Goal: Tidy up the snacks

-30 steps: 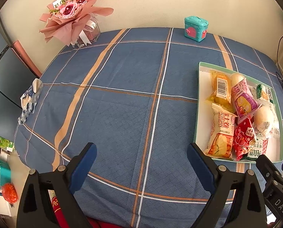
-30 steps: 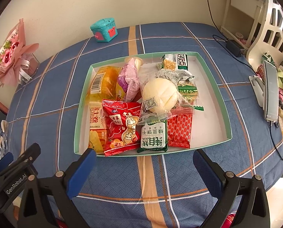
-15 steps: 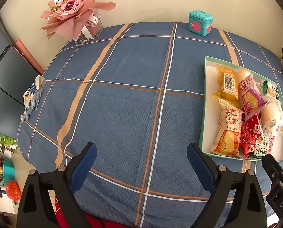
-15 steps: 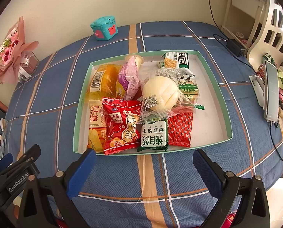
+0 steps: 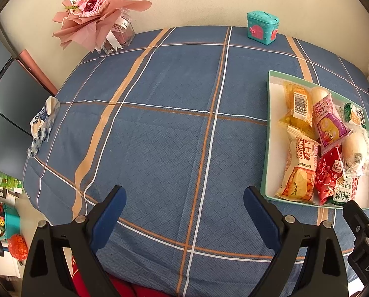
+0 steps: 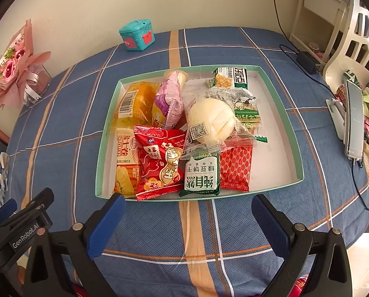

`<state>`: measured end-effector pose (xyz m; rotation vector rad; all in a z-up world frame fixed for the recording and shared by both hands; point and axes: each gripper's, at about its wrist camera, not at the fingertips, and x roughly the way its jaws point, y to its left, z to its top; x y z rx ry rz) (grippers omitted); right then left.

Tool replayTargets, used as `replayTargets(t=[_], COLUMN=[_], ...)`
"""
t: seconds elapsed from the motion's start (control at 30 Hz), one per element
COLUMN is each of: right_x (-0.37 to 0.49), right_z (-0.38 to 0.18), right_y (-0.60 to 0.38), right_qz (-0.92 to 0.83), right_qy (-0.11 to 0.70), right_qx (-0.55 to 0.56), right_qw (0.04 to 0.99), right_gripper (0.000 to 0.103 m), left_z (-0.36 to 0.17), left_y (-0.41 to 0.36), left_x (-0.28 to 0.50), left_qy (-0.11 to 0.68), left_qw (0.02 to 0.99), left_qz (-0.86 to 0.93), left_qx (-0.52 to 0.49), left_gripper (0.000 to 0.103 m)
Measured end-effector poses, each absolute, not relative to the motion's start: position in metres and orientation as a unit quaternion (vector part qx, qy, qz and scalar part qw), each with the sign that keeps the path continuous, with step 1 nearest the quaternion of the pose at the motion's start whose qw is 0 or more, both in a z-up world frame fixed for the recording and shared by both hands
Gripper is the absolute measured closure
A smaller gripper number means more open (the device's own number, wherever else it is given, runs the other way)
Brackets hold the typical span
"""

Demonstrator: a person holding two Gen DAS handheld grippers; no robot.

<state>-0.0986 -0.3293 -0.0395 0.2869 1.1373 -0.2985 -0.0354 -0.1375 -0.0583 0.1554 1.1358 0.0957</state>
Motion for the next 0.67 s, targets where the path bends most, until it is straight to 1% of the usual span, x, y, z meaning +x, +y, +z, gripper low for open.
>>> replayTargets(t=[0.67], right_x=[-0.0995], right_z=[-0.0414], right_y=[-0.3326], right_qz=[-0.143], right_qy=[0.538], right_qx=[0.138], right_qw=[0.819], right_gripper=[0.000], left_z=[-0.0577], left_y=[-0.1427], left_x=[-0.0366], left_qy=[0.534], left_qw=[0.840], left_qz=[0.041], left_qx=[0.080], left_gripper=[0.007])
